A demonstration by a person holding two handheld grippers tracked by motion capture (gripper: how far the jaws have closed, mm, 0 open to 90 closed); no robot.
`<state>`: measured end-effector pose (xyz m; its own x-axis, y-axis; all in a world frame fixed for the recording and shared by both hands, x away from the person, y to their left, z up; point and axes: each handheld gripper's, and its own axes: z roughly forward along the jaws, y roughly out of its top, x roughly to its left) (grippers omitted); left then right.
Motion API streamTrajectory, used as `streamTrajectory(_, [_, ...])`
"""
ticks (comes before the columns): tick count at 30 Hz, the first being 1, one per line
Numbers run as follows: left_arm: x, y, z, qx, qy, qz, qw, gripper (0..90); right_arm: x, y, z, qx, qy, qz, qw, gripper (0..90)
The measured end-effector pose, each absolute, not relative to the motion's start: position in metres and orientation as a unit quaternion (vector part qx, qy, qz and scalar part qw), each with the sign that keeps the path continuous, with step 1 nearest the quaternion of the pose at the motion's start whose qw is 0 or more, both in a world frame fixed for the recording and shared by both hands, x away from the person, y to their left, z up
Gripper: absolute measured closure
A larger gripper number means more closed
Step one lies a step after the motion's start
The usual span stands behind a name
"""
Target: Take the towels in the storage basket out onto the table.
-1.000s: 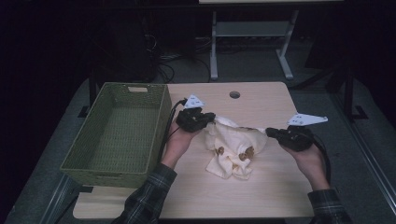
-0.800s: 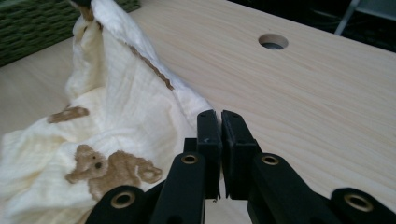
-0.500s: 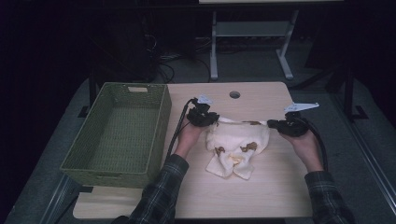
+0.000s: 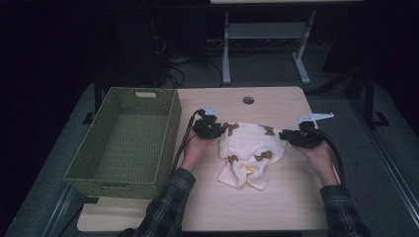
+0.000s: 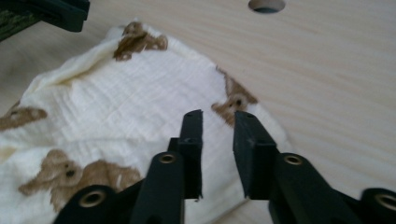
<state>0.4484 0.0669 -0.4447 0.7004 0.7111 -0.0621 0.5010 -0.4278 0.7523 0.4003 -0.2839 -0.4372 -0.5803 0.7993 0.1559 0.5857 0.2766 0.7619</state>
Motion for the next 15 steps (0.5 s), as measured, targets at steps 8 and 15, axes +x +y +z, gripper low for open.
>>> streamTrajectory(8, [0.440,0.064,-0.464,0.850,0.362,0.108,0.366,82.9,0.387,-0.280,-0.458,0.434,0.806,0.387,0.111,89.0])
streamTrajectory(15, [0.442,0.064,-0.467,0.856,0.359,0.131,0.349,85.0,0.385,-0.277,-0.472,0.430,0.822,0.360,0.101,89.9])
